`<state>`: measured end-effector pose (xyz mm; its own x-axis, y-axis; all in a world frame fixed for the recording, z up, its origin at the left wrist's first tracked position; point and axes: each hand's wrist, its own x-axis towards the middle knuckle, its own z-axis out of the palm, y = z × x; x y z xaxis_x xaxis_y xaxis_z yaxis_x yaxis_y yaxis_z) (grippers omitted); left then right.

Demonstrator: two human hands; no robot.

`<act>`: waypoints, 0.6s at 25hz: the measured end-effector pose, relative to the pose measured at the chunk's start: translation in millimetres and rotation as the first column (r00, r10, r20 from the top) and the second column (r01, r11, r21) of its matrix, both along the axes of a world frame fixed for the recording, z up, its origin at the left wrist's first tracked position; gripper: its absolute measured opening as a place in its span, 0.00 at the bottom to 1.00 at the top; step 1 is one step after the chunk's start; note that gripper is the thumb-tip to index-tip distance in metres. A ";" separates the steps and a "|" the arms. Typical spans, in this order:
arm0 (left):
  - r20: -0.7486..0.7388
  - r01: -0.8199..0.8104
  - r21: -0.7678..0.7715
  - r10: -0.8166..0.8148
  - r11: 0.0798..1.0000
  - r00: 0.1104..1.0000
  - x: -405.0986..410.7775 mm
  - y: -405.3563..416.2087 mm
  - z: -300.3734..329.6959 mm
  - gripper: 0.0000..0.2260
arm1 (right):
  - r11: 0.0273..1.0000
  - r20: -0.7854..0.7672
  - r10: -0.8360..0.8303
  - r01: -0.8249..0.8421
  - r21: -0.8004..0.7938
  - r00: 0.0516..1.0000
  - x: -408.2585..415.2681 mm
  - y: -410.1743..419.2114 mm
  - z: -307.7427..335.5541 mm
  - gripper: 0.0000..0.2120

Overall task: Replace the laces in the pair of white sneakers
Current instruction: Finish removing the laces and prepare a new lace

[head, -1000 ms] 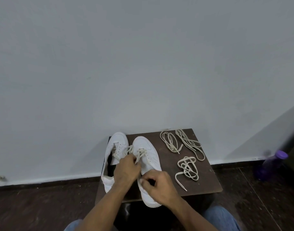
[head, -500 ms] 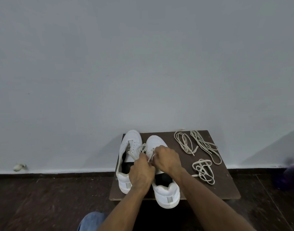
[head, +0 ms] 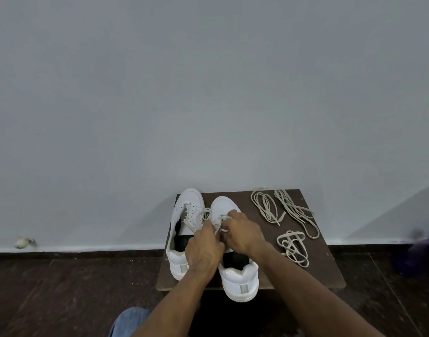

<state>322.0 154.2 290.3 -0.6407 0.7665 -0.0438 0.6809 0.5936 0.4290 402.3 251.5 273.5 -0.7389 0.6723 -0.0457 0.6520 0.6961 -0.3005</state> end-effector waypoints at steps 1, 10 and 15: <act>-0.015 0.018 -0.010 -0.018 1.000 1.000 0.9 0.0 -1.3 0.10 | 1.000 -0.015 -0.001 0.001 0.007 1.000 -1.0 -1.4 -6.1 0.13; -0.038 0.034 0.028 -0.033 0.999 0.999 -0.3 2.1 -6.2 0.08 | 0.488 -0.400 -0.866 0.339 -0.804 0.300 43.8 39.1 19.2 0.05; -0.049 0.045 0.009 -0.044 0.999 0.998 0.0 1.0 -4.7 0.07 | 0.990 -0.243 -0.135 0.120 -0.077 0.961 22.1 5.3 6.9 0.24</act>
